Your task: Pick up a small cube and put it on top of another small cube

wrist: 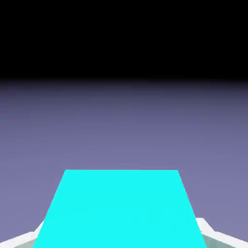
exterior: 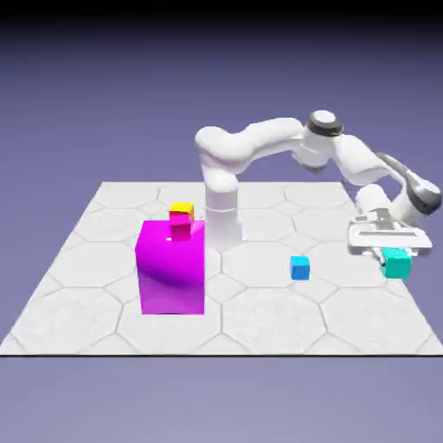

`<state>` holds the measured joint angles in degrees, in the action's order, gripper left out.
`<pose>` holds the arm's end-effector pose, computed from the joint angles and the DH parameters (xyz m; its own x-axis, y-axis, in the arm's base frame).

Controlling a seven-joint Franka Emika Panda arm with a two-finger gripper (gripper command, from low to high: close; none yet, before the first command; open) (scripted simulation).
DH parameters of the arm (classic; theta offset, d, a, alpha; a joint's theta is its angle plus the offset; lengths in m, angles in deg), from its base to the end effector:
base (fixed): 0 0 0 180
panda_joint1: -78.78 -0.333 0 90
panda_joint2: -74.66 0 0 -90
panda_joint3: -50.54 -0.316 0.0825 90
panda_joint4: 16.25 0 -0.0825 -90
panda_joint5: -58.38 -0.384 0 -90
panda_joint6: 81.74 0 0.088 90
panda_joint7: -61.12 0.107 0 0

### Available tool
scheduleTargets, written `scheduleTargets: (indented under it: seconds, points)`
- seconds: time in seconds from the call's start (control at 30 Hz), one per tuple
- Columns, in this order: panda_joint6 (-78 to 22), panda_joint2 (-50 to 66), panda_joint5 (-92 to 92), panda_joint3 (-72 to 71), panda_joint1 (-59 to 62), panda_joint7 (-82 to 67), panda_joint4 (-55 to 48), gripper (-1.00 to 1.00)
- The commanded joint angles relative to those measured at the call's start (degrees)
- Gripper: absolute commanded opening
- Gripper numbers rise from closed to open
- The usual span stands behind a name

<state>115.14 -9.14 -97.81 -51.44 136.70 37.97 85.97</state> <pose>0.3387 0.4504 0.2905 0.1446 -0.6838 0.7152 -0.0184 -0.7245 -0.6890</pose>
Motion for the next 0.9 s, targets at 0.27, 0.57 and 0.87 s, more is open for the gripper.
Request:
scheduleTargets:
  seconds: [0.27,0.57,0.87]
  points:
    - [-6.9,4.8,9.3,18.7,-16.2,-6.9,3.4,-1.0]
    - [-13.8,9.6,18.6,37.4,-32.4,-13.8,6.9,-1.0]
    - [-20.7,14.3,28.0,56.1,-48.5,-20.6,10.3,-1.0]
